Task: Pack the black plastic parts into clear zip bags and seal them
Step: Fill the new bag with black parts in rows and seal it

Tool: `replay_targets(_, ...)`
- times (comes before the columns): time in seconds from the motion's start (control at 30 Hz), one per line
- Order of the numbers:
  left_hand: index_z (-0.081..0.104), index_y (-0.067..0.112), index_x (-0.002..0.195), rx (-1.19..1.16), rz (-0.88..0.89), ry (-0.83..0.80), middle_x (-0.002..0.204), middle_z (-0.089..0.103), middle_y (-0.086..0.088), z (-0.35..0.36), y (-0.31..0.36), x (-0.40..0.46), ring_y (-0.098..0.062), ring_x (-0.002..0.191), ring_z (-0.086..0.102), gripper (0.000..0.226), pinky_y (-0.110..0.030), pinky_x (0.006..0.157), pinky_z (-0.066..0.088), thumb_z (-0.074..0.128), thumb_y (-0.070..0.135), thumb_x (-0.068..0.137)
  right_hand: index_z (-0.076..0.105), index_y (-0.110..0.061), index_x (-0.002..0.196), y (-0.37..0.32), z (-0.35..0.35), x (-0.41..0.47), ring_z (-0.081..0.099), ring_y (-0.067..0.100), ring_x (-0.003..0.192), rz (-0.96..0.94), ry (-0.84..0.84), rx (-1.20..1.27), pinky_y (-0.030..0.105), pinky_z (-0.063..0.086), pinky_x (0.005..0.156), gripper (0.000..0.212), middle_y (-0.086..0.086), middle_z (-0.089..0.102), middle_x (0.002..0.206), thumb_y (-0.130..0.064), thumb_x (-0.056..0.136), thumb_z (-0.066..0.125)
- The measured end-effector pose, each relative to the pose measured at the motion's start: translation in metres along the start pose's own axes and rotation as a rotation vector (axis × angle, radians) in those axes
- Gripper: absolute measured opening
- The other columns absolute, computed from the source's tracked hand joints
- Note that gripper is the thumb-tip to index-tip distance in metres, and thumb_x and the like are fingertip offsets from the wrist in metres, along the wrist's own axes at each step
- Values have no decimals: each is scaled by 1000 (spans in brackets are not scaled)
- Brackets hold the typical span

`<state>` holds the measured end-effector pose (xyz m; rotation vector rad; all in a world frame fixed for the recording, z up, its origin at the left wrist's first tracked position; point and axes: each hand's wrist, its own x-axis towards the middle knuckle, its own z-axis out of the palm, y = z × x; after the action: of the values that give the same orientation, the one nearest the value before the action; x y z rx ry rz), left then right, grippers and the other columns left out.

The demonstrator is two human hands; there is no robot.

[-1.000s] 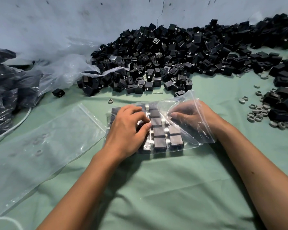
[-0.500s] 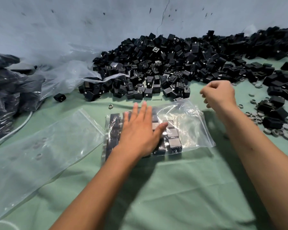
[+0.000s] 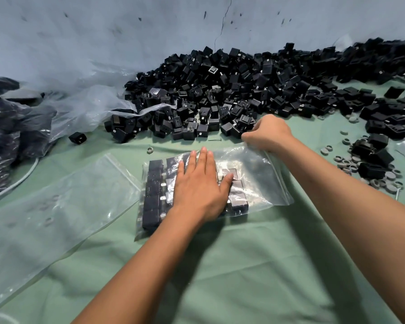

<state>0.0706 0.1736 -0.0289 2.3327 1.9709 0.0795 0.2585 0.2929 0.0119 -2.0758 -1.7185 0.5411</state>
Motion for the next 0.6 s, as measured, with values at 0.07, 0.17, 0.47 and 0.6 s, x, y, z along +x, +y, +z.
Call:
replay_targets(0.07,-11,16,162,-6,1,6,170,-16,-3,0,0,0,-23,157,-16,79,-49,128,-5,2,64,101,71,-11,76,13,-7,-1,61,18,61,31,13,143,24,44,55,19,0,62,64,-29,77,67)
replay_targets(0.17,-10,15,162,1,4,11,170,-14,-4,2,-1,1,-23,157,-15,75,-49,128,-5,6,58,104,74,-14,83,38,-22,-10,69,13,65,68,97,314,22,43,51,14,-2,72,74,-28,81,73)
replay_targets(0.47,-11,15,162,10,2,0,170,-16,-4,2,-1,1,-24,157,-15,73,-50,128,-3,7,55,105,83,-24,93,80,-29,-72,62,10,64,-187,-337,580,20,46,52,16,4,79,84,-18,96,69)
replay_targets(0.6,-12,15,162,17,-1,-5,170,-15,-5,0,-1,0,-24,157,-15,72,-50,128,-4,7,54,104,80,-13,105,69,-18,-76,77,17,84,-286,-342,707,18,56,69,13,7,80,95,-15,96,71)
